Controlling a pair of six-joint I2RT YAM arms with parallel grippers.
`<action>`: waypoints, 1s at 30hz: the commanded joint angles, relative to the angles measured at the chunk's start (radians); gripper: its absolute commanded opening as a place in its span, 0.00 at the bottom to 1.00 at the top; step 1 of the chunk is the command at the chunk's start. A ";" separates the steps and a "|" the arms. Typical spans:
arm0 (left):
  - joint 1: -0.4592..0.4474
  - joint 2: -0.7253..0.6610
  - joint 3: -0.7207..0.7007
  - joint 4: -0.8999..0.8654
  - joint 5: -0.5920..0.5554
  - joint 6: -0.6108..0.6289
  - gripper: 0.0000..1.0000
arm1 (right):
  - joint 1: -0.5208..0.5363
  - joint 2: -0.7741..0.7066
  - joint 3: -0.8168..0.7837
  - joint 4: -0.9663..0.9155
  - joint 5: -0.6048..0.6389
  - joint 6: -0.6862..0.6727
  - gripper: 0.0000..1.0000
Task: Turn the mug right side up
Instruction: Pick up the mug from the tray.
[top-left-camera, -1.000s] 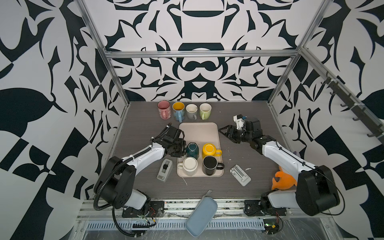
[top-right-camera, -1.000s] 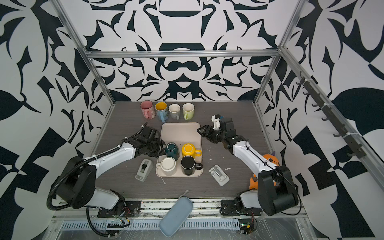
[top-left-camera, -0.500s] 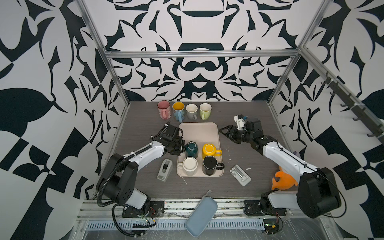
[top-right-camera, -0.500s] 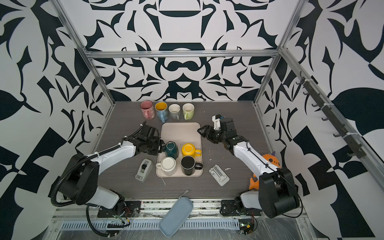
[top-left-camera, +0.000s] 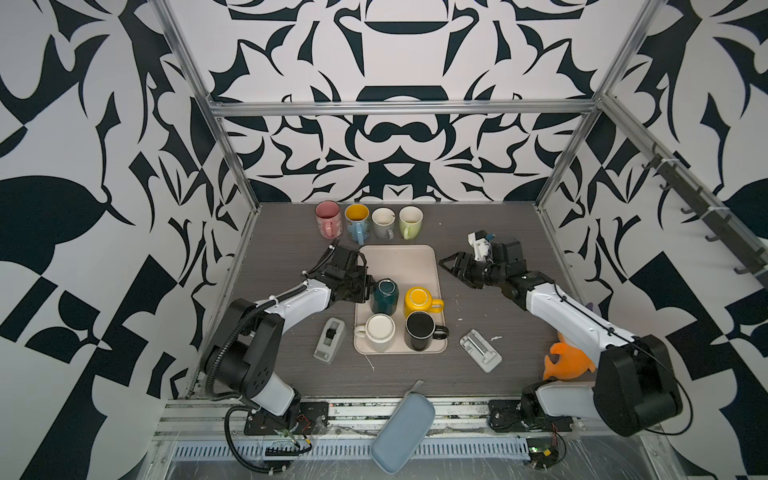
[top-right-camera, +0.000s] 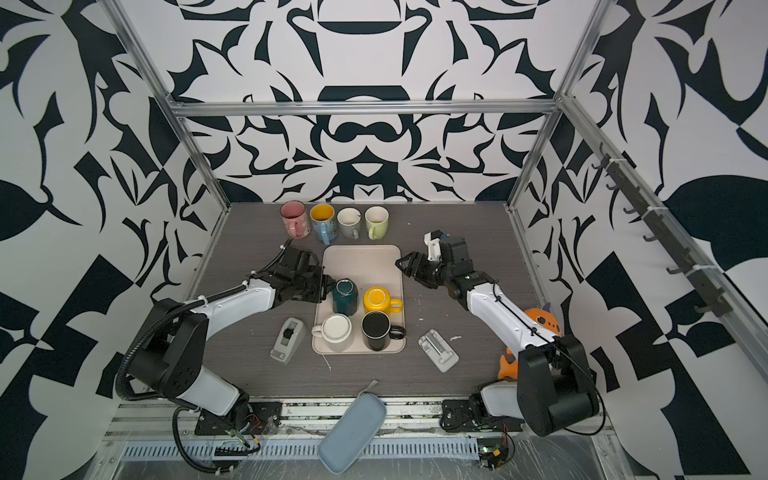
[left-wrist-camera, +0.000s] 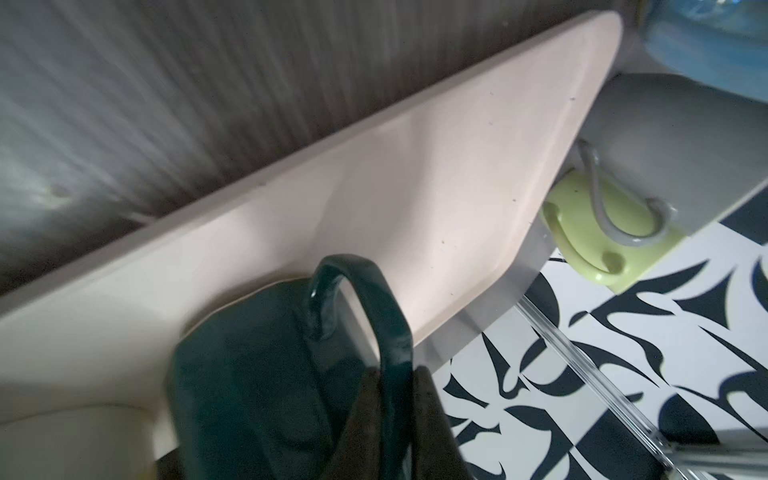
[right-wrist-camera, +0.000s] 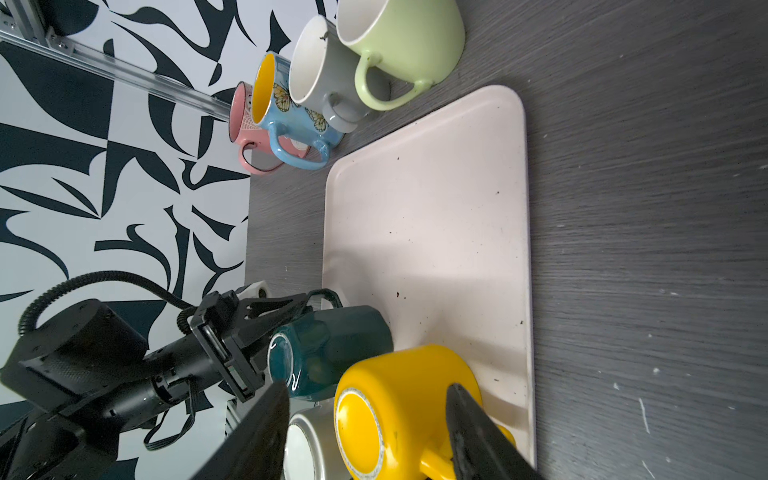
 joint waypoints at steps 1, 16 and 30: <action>0.018 0.020 -0.009 0.053 0.009 0.001 0.01 | 0.002 -0.018 0.032 0.005 0.011 -0.016 0.64; 0.046 -0.006 0.144 0.132 0.060 0.342 0.00 | 0.002 -0.019 0.052 -0.018 0.017 -0.024 0.64; 0.004 -0.213 0.197 0.053 -0.008 0.940 0.00 | 0.002 -0.036 0.058 -0.031 0.024 -0.024 0.60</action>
